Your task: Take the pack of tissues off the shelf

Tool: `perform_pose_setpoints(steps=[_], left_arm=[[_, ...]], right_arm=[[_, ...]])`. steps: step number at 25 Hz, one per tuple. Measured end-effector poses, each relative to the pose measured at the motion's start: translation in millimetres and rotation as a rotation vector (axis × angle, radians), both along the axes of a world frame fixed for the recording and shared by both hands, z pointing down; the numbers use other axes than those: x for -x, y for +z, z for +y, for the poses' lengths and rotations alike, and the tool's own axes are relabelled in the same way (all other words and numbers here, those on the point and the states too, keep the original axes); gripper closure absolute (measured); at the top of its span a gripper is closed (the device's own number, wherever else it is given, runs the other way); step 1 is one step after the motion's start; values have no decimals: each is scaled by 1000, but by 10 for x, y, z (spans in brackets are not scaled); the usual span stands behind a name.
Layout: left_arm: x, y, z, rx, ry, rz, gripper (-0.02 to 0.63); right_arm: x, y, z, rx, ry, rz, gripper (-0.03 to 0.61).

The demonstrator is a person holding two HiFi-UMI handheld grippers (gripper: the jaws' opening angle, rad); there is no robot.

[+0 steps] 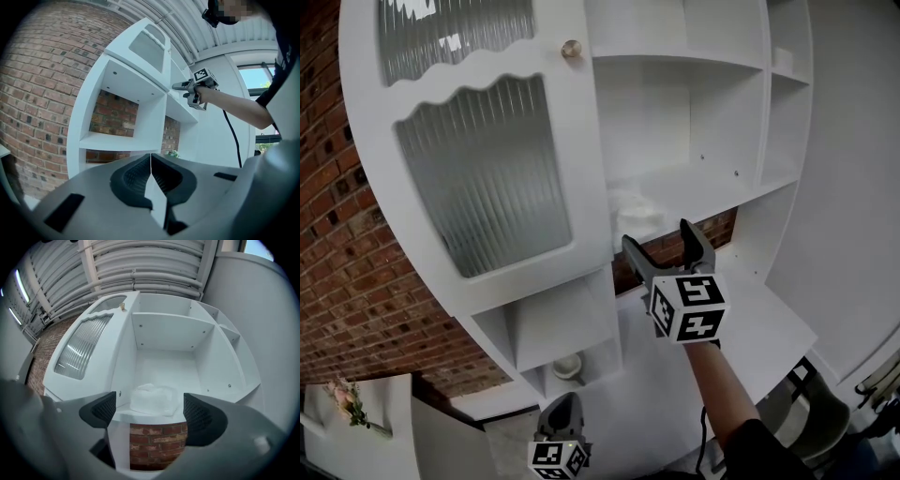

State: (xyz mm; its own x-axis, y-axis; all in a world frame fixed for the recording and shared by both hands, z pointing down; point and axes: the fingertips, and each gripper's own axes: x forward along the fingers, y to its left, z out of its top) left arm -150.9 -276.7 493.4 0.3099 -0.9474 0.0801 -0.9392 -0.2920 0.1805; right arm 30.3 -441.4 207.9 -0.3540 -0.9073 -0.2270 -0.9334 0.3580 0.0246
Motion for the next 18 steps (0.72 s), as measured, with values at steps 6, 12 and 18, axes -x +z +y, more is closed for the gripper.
perform_pose_setpoints(steps=[6,12,18], left_arm=[[94,5,-8,9,-24,-1,601],[99,-4,-23,5,-29,-15,601],[134,-3,-22,-3,-29,-21,601]], right_arm=[[102,-52,-182,13,11,18,140],[154,-84,-295,43,22,26,138],[201,-73,-428,82,44,66,124]])
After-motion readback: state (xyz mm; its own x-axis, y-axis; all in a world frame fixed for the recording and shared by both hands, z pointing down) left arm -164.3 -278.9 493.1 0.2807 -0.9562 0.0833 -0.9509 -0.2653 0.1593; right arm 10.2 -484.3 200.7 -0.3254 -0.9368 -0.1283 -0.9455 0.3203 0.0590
